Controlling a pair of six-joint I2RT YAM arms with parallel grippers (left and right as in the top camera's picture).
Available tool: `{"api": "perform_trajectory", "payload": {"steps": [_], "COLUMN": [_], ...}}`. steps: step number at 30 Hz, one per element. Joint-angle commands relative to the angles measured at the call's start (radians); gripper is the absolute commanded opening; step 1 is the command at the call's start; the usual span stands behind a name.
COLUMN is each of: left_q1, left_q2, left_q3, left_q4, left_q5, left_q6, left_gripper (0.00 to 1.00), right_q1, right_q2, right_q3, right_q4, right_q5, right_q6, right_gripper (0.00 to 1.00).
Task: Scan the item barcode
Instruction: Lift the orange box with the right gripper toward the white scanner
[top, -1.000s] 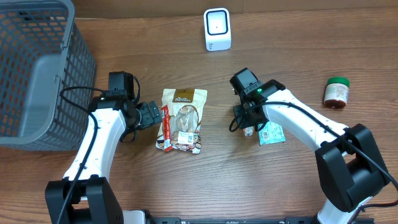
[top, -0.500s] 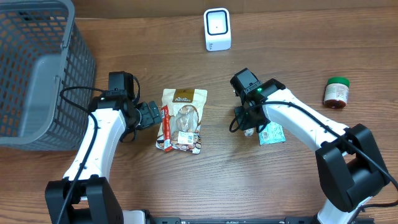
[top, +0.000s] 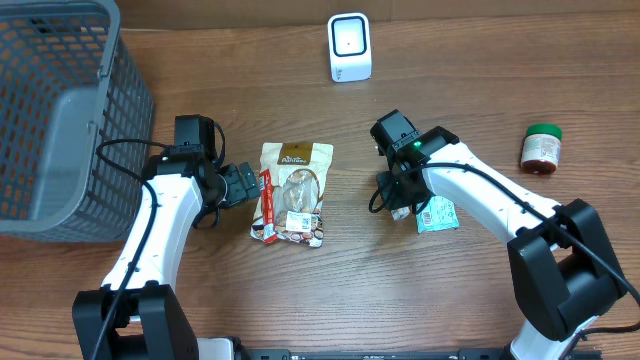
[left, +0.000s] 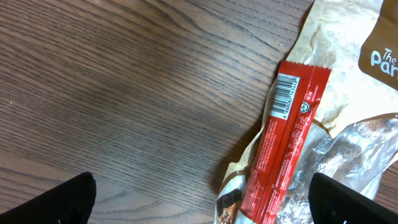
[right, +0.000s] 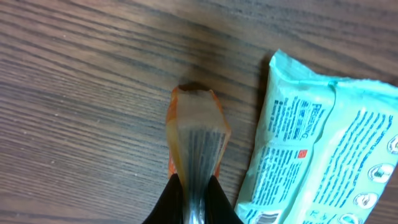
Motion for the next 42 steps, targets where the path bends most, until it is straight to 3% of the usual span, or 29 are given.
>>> {"api": "perform_trajectory", "payload": {"steps": [1,11,15,22,33,37,42], "left_q1": [-0.003,-0.003,-0.003,-0.003,-0.003,-0.003,-0.003], "left_q2": [-0.004,-0.004,-0.004,-0.004,-0.004,-0.004,-0.004], "left_q3": [0.013,0.013,0.013,0.013,0.013,0.013,0.013], "left_q4": [0.001,0.001,0.001,0.001,0.001,0.001,0.002], "left_q5": [-0.002,-0.002,-0.002,-0.002,-0.002,-0.002,-0.002], "left_q6": [-0.006,-0.006,-0.006,-0.006,-0.006,-0.006,-0.006], "left_gripper": [1.00,1.00,1.00,1.00,1.00,1.00,1.00], "right_q1": [-0.010,-0.099,-0.208,-0.359,-0.369,-0.341,-0.302], "right_q2": [-0.014,-0.202,-0.265,-0.259,-0.260,-0.259,-0.193], "right_q3": [0.029,0.046,0.045,0.033,0.094,0.277,0.647], "right_q4": [-0.006,-0.002,-0.010,-0.041,-0.066,-0.184,-0.397], "right_q5": [-0.039,-0.273,-0.513,-0.891,-0.699,-0.552,-0.383], "right_q6": [0.002,0.001,-0.015,-0.164,-0.045,-0.023,0.003], "right_gripper": [0.04,0.04,0.04,0.04,0.04,0.03,0.03]}}
